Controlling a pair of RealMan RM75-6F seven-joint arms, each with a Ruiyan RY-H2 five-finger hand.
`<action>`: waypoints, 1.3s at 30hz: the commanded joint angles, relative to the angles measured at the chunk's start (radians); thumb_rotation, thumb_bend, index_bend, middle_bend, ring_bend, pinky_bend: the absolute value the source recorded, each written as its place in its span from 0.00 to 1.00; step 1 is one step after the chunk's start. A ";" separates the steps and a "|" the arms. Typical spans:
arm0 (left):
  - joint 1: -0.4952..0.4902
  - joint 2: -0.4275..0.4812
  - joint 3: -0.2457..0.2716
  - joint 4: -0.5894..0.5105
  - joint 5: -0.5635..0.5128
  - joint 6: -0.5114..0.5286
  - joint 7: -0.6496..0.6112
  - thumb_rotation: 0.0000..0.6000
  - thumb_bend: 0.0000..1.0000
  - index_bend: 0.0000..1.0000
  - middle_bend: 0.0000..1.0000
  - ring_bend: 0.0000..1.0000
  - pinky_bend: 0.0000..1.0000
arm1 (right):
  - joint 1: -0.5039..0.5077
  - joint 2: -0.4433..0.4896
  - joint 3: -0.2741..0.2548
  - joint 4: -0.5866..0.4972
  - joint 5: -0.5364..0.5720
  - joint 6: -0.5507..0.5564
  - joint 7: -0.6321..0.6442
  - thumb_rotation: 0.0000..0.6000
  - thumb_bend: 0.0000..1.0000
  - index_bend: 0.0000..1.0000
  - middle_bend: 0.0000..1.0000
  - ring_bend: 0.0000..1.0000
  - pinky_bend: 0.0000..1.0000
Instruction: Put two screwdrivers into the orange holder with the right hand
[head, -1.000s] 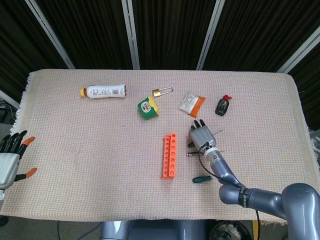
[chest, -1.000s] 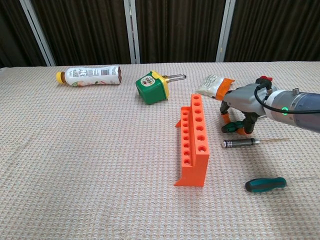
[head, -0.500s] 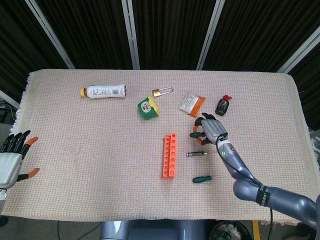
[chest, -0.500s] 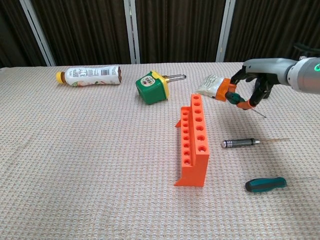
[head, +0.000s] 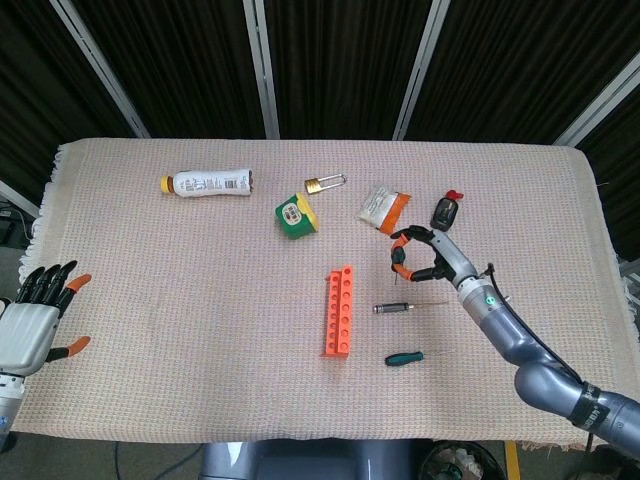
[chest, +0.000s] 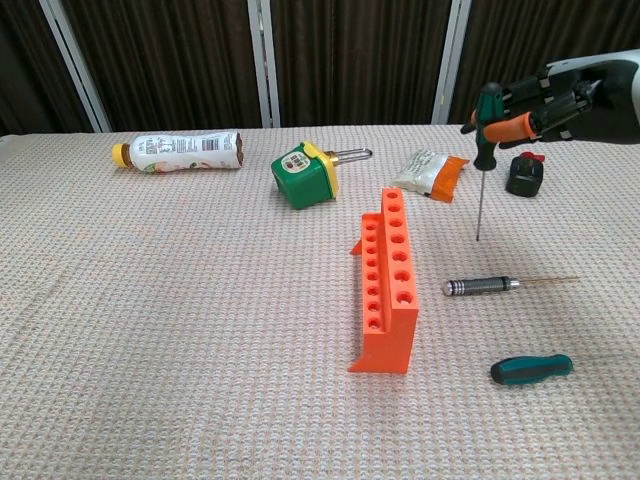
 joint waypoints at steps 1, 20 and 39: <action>-0.002 0.002 -0.001 -0.005 0.000 -0.001 0.005 1.00 0.14 0.15 0.00 0.00 0.00 | -0.081 0.028 0.107 -0.068 -0.140 -0.077 0.147 1.00 0.50 0.59 0.23 0.00 0.06; -0.008 0.009 0.004 -0.022 -0.016 -0.019 0.021 1.00 0.14 0.15 0.00 0.00 0.00 | -0.023 -0.011 0.110 -0.069 -0.306 -0.029 0.308 1.00 0.51 0.59 0.23 0.00 0.04; -0.008 -0.001 0.004 0.002 -0.041 -0.033 0.006 1.00 0.14 0.15 0.00 0.00 0.00 | 0.065 -0.002 0.036 -0.075 -0.236 -0.010 0.318 1.00 0.51 0.59 0.23 0.00 0.04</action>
